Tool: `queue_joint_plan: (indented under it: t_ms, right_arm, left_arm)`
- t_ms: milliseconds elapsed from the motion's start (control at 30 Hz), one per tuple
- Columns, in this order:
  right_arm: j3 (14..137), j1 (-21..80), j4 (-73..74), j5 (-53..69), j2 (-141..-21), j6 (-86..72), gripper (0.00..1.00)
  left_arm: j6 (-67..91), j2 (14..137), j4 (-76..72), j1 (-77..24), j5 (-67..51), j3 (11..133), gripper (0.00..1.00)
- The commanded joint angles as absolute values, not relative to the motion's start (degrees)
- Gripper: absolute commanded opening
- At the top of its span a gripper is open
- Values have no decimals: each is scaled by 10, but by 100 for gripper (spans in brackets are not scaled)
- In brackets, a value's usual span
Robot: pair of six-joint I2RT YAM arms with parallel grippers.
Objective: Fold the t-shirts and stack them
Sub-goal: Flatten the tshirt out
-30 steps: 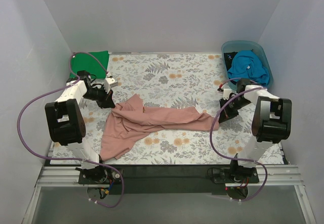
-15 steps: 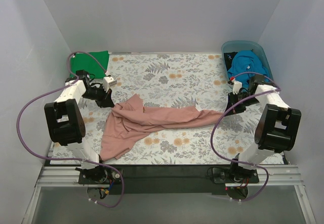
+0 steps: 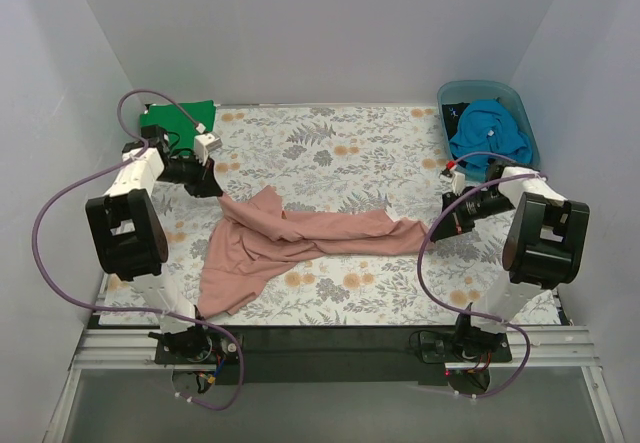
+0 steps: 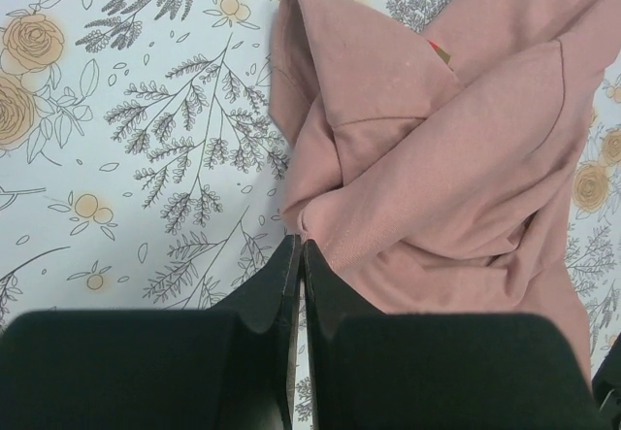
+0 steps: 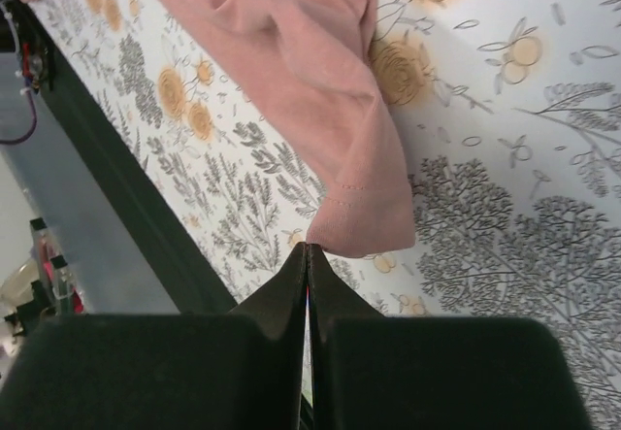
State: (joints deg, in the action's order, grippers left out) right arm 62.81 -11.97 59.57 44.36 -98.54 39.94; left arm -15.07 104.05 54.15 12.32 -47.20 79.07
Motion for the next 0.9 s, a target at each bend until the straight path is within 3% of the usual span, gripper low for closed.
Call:
queue_joint_plan:
  t_ms: [0,333,800,867]
  right_arm:
    - [620,-120,664,469,-968,464,1]
    - [613,-150,664,412,-904,488,1]
    - [630,-112,654,447,-964,476,1]
    - [647,-110,624,431,-948,462,9]
  left_arm:
    - [-144,1031,547,140,-517,823,0]
    - [-212,979,681,251,-612,881,0]
    - [-182,1001,623,258,-583,831,0]
    - [-178,1011,621,258,-581,834,0]
